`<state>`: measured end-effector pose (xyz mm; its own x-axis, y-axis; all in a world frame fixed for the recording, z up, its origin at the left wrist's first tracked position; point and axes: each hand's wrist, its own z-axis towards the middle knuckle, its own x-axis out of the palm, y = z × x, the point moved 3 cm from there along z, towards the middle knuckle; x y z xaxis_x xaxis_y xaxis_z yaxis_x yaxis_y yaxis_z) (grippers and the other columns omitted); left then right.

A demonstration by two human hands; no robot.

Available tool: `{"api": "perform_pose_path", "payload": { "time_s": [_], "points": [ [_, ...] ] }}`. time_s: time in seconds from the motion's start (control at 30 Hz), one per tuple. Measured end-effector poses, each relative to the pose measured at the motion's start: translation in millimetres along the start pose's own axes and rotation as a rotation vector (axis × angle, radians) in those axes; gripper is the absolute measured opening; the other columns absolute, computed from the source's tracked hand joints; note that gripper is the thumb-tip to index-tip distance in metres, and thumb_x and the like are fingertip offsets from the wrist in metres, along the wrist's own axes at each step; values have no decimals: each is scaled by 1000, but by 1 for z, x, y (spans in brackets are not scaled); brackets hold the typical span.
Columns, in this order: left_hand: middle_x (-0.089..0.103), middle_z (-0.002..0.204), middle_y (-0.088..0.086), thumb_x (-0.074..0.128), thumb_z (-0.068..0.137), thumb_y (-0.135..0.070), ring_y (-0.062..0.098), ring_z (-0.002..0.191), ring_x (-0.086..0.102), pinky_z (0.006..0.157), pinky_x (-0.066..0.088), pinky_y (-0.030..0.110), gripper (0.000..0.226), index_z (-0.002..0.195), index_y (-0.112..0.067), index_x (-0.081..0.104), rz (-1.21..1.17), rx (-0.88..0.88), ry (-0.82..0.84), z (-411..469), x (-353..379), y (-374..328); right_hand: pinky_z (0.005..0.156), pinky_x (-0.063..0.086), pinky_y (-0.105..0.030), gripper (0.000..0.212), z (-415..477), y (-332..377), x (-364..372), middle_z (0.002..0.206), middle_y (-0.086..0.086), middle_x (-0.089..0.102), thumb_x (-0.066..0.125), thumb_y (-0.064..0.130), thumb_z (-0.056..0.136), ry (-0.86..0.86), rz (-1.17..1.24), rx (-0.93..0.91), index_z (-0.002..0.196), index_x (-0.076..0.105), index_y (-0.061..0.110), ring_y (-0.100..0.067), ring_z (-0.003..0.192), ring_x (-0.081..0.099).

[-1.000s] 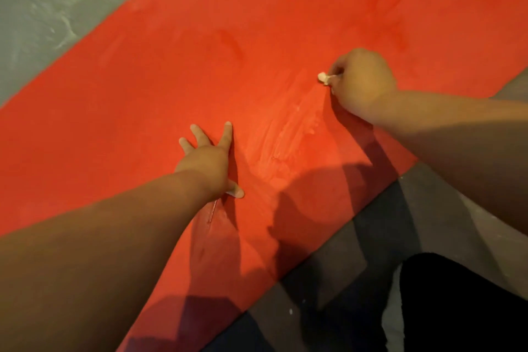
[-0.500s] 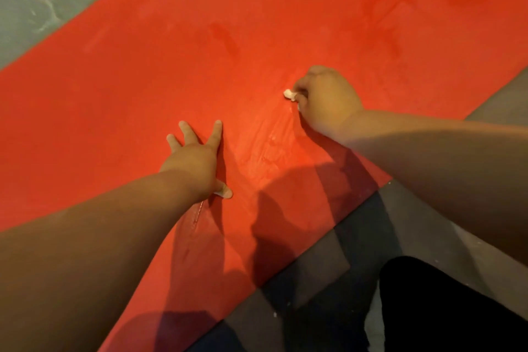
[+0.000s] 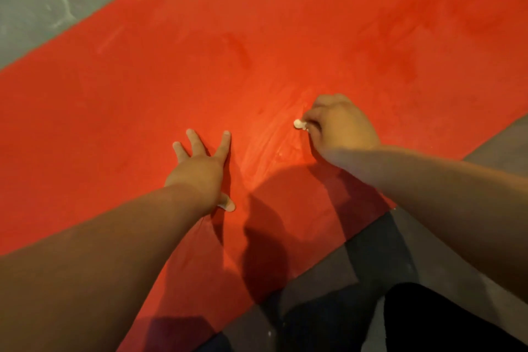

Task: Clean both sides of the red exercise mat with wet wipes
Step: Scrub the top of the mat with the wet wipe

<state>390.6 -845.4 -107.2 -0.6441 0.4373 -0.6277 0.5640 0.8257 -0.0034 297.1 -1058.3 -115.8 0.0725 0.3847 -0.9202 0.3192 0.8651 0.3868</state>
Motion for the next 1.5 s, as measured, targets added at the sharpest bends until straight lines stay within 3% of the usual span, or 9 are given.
{"api": "perform_pose_path", "payload": {
  "time_s": [0.33,0.47,0.6,0.8,0.93,1.07,1.2,1.3,1.5],
  "points": [
    [-35,148,26,88,61,-36,54,138,-15,108,26,60,141,144,-42,-25,-8,3,8,2,-2,-1,80,42,-39,17,37,-13,-1,94,-12,62,58,13,85,-37,-54,24,94,72,10,-37,98,53],
    [-36,148,25,88,63,-35,53,139,-16,107,27,59,140,144,-42,-26,-15,4,8,1,-2,-1,70,49,-39,18,-33,10,7,77,-10,58,55,13,82,36,96,-155,80,72,8,-34,78,57],
    [-35,148,25,88,62,-35,53,139,-15,107,28,60,141,144,-42,-26,-4,-4,1,2,-4,-2,70,35,-32,13,-47,5,6,75,-9,57,60,14,82,109,121,-221,81,72,10,-30,75,56],
    [-32,150,25,89,59,-39,54,139,-12,107,28,60,143,143,-43,-27,35,-17,-1,2,-5,-3,83,40,-37,16,31,-23,-4,107,-16,55,53,10,89,-44,-11,208,100,64,8,-34,100,55],
    [-33,149,25,89,60,-38,54,139,-13,108,27,59,143,143,-43,-27,31,-20,4,1,-6,-3,72,49,-35,15,-34,49,27,82,-12,59,70,2,68,62,121,-218,78,61,8,-32,78,59],
    [-34,149,24,89,60,-38,53,139,-13,107,27,60,143,143,-44,-26,26,-22,-1,1,-5,-3,74,49,-36,11,-58,54,42,84,-9,57,50,9,79,252,111,-437,80,61,13,-29,80,57],
    [-31,151,23,89,58,-40,52,140,-11,106,29,60,143,143,-45,-25,44,-27,-13,1,-4,-2,87,41,-41,17,14,-9,13,100,-17,57,53,9,88,3,-4,-53,96,67,5,-38,100,53],
    [-32,151,22,89,58,-41,52,141,-10,106,30,59,143,143,-46,-26,53,-32,-12,2,-4,-2,90,39,-40,18,20,-10,5,105,-17,55,52,7,89,-15,-18,95,102,65,4,-37,104,50],
    [-31,151,23,89,57,-44,53,140,-10,107,29,60,144,142,-46,-27,75,-34,-18,1,-5,-2,70,52,-37,7,-82,64,44,83,-8,57,63,6,78,226,195,-378,82,63,11,-29,79,58]
  ]
}}
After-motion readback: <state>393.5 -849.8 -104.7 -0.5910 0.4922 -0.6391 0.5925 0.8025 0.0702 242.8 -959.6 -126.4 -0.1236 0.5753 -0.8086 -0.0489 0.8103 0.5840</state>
